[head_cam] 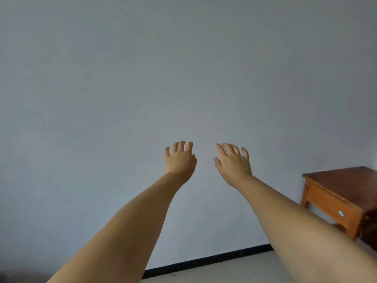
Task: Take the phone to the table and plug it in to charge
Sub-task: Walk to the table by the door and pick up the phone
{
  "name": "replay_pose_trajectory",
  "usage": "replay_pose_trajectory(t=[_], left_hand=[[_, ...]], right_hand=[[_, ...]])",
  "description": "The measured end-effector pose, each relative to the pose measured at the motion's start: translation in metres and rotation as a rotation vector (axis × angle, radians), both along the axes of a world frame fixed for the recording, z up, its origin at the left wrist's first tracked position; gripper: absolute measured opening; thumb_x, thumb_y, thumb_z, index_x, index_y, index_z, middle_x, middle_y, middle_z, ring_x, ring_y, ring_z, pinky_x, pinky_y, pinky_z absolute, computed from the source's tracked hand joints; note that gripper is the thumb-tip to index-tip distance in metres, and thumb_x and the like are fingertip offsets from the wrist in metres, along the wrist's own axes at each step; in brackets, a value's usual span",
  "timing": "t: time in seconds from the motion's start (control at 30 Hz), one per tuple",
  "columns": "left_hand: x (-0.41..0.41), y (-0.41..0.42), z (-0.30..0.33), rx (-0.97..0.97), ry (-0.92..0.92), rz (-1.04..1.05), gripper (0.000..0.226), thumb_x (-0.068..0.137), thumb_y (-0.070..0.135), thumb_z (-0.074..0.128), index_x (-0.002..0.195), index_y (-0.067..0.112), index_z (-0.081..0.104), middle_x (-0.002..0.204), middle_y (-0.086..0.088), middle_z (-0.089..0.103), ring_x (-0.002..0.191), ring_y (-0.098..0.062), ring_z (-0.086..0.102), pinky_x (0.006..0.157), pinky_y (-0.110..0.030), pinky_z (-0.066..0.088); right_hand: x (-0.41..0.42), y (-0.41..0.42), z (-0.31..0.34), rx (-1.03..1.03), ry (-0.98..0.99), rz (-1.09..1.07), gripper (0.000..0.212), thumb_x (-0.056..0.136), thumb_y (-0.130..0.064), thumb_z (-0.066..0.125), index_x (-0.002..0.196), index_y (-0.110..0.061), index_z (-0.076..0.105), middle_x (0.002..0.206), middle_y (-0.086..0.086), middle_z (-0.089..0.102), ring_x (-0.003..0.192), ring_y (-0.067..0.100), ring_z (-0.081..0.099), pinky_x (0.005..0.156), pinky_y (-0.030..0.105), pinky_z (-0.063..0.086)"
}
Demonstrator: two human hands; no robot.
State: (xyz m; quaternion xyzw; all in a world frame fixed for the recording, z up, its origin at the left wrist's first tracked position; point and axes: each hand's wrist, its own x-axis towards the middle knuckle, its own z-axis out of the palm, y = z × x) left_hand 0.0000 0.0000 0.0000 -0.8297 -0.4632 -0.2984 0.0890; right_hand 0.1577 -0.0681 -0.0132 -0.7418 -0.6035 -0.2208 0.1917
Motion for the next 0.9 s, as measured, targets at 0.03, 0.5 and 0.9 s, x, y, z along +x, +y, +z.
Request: replay_pose_trajectory(t=[0.03,0.5,0.9], left_hand=[[0.005,-0.004,-0.007,-0.028,0.021,-0.001,0.043,0.096,0.027,0.032,0.138,0.019,0.03,0.146,-0.005,0.037,0.137,-0.024,0.026,0.114,-0.047,0.014],[0.124,-0.053,-0.136,-0.199,0.246,-0.265,0.046,0.096,0.027,0.034,0.141,0.019,0.025,0.149,-0.008,0.034,0.139,-0.026,0.024,0.115,-0.049,0.013],[0.32,-0.094,-0.183,-0.28,0.34,-0.446,0.045,0.097,0.027,0.033,0.141,0.019,0.027,0.148,-0.007,0.035,0.138,-0.025,0.025,0.114,-0.048,0.014]], right_hand=[[0.003,-0.006,-0.006,-0.016,0.015,-0.01,0.045,0.098,-0.032,0.032,0.14,-0.019,0.032,0.144,0.002,0.041,0.133,0.022,0.032,0.111,0.049,0.016],[0.103,-0.091,-0.14,-0.122,0.054,-0.082,0.037,0.096,-0.025,0.043,0.131,-0.015,0.05,0.131,0.007,0.057,0.121,0.026,0.051,0.108,0.048,0.027],[0.279,-0.166,-0.18,-0.14,0.081,-0.305,0.033,0.092,-0.022,0.051,0.122,-0.011,0.057,0.116,0.011,0.064,0.105,0.032,0.06,0.094,0.046,0.04]])
